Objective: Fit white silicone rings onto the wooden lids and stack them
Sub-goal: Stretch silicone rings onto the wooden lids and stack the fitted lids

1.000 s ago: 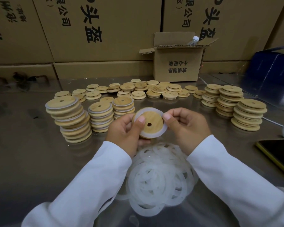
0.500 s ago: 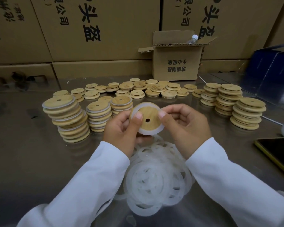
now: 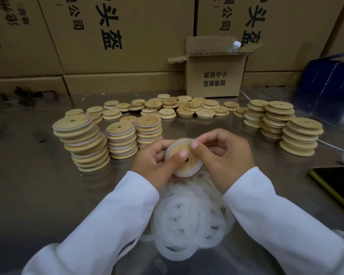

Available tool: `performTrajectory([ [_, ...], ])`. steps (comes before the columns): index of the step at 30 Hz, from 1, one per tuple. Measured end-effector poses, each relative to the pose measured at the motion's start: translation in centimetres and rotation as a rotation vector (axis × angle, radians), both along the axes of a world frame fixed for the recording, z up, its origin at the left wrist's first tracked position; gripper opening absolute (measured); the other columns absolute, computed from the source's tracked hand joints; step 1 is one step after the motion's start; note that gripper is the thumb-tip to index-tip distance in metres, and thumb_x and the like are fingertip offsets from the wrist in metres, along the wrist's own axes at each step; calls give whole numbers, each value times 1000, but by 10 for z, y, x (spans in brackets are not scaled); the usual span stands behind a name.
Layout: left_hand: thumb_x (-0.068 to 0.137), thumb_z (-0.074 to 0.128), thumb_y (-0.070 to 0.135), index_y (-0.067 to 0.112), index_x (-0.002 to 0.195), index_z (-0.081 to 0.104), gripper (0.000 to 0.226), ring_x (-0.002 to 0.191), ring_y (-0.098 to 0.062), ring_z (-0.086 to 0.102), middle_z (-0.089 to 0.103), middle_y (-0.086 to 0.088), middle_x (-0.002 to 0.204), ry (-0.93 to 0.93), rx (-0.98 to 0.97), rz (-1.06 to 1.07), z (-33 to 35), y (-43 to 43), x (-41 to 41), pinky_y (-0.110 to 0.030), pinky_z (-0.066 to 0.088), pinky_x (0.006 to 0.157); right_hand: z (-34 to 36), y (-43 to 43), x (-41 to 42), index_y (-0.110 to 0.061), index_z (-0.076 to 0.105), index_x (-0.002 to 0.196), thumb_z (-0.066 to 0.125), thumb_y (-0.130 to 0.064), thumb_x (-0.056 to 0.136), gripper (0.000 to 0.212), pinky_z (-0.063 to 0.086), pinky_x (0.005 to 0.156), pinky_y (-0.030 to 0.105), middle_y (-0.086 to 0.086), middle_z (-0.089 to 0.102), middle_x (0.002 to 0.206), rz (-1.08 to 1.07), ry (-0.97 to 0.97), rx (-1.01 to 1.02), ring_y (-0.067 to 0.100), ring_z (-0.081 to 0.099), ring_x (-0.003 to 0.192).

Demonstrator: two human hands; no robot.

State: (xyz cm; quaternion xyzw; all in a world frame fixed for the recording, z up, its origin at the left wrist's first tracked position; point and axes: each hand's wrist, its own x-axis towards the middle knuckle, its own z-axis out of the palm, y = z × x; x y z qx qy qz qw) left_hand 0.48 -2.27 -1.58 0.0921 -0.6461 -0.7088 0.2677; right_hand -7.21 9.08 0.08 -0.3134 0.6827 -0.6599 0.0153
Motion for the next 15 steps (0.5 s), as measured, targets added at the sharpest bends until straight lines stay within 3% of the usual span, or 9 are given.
performTrajectory([
  [5, 77, 63, 14, 13, 87, 67, 11, 66, -7, 66, 72, 1, 70, 22, -128, 70, -4, -3, 0, -16, 50, 56, -3, 0, 2, -23, 63, 72, 71, -14, 76, 13, 55, 71, 24, -7, 69, 75, 55, 74, 39, 6, 66, 73],
  [10, 75, 65, 16, 15, 86, 66, 12, 69, -12, 67, 72, 0, 72, 28, -116, 102, -3, -8, -2, -22, 52, 63, -3, -1, 0, -23, 64, 72, 68, -15, 79, 11, 54, 76, 28, -8, 69, 76, -1, 108, 92, 6, 65, 77],
  [15, 64, 71, 30, 22, 86, 67, 23, 71, -10, 67, 73, 3, 76, 67, -125, 102, 3, -12, 0, -24, 54, 65, 6, 3, -4, -18, 67, 70, 69, -12, 79, 11, 48, 61, 9, -7, 68, 71, 62, -9, 52, -1, 61, 64],
])
